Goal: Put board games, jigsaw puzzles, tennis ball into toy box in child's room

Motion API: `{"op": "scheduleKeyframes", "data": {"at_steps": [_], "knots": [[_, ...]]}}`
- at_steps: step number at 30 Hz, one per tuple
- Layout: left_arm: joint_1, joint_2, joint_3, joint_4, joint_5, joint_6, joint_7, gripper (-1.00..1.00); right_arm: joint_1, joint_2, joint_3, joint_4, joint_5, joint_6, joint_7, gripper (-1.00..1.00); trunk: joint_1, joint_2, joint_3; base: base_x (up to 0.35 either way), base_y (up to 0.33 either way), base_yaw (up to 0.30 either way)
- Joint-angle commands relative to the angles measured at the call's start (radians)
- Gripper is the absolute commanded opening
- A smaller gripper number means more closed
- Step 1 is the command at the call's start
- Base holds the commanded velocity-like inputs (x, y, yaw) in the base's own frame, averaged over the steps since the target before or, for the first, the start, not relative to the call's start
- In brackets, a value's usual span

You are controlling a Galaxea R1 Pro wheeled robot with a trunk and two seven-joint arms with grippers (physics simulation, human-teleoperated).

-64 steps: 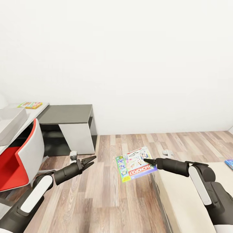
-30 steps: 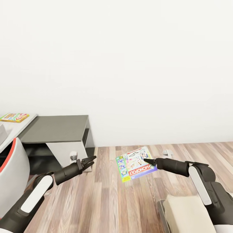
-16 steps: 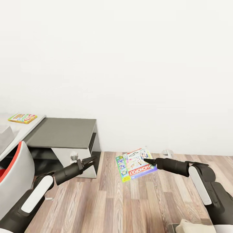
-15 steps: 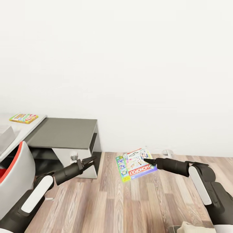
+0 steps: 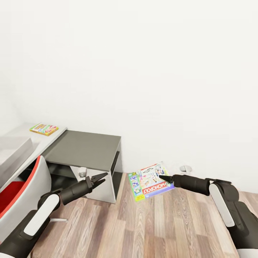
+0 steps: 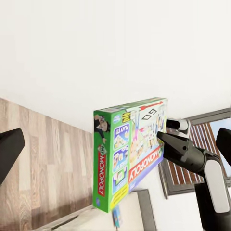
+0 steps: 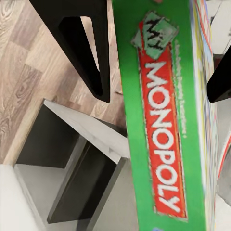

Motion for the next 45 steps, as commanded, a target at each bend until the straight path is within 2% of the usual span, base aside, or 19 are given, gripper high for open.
{"op": "scheduleKeyframes", "data": {"at_steps": [1,21,45], "knots": [[-0.001,0.001,-0.001,0.000,0.006,0.005,0.001,1.00,-0.001,0.000,-0.002,-0.001,-0.002,0.007,0.004,-1.00,0.001,-0.002,-0.001,0.046,0.000,0.190],[-0.001,0.000,-0.001,-0.044,0.008,0.005,0.002,1.00,-0.001,0.000,-0.004,-0.002,-0.003,0.007,0.004,-1.00,0.001,-0.002,0.024,0.012,0.000,0.146],[-0.001,-0.009,-0.007,-0.073,0.008,0.010,0.005,1.00,-0.016,0.000,-0.014,-0.008,-0.006,0.007,0.004,-1.00,0.001,-0.002,0.028,0.000,0.000,0.015]]}}
